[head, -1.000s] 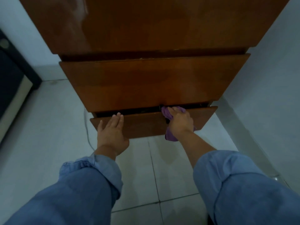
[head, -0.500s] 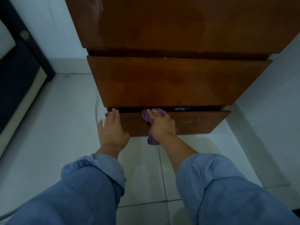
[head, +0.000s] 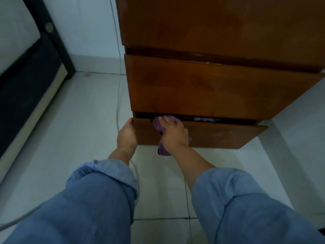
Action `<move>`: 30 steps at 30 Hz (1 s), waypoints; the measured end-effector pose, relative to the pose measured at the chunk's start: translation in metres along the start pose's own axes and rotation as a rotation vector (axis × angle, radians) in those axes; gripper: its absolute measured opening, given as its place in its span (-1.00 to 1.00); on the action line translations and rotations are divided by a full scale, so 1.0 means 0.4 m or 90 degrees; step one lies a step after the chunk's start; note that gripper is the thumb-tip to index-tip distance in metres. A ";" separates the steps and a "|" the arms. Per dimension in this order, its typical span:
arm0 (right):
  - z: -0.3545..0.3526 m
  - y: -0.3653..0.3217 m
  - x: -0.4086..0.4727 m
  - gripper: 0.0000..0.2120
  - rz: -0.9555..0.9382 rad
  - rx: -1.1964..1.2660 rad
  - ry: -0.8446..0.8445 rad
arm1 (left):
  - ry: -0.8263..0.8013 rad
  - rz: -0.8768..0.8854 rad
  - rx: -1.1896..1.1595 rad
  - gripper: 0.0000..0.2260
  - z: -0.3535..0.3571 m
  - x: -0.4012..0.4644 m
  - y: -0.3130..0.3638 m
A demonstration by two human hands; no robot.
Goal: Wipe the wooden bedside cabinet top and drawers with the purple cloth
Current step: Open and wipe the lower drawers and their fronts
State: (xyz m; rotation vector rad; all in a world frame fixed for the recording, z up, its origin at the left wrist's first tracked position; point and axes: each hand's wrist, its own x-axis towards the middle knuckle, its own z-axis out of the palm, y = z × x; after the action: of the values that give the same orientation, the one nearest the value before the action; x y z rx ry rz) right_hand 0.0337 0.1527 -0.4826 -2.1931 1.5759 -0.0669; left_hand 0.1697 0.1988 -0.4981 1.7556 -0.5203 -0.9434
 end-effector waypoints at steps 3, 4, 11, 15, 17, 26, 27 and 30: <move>0.016 -0.068 0.008 -0.37 -0.027 0.027 -0.005 | -0.028 -0.066 -0.113 -0.74 -0.015 0.018 0.005; 0.015 -0.082 0.011 -0.38 -0.034 0.018 -0.002 | -0.064 -0.075 -0.130 -0.75 -0.020 0.022 0.003; -0.024 -0.141 0.012 -0.42 -0.103 -0.012 -0.110 | 0.075 -0.178 -0.147 -0.61 -0.058 -0.023 -0.024; -0.024 -0.140 -0.018 -0.42 -0.138 -0.028 -0.139 | 0.065 -0.108 -0.067 -0.66 -0.051 -0.061 0.032; -0.051 -0.101 -0.040 -0.37 -0.115 0.052 -0.124 | 0.028 -0.081 -0.042 -0.65 -0.040 -0.083 0.059; -0.233 0.303 -0.117 -0.70 0.328 0.288 0.013 | -0.109 -0.146 0.017 -0.61 0.076 -0.129 0.069; -0.239 0.335 -0.125 -0.68 0.379 0.313 0.036 | -0.101 -0.153 0.001 -0.61 0.092 -0.132 0.070; -0.223 0.400 -0.113 -0.64 0.479 0.464 0.120 | -0.059 -0.178 -0.106 -0.81 0.131 -0.138 0.091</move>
State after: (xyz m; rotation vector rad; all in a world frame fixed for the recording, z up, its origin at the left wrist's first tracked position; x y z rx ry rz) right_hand -0.1505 0.1245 -0.4524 -1.0043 1.9695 -0.5305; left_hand 0.0981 0.1942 -0.4539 1.6651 -0.2486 -1.2331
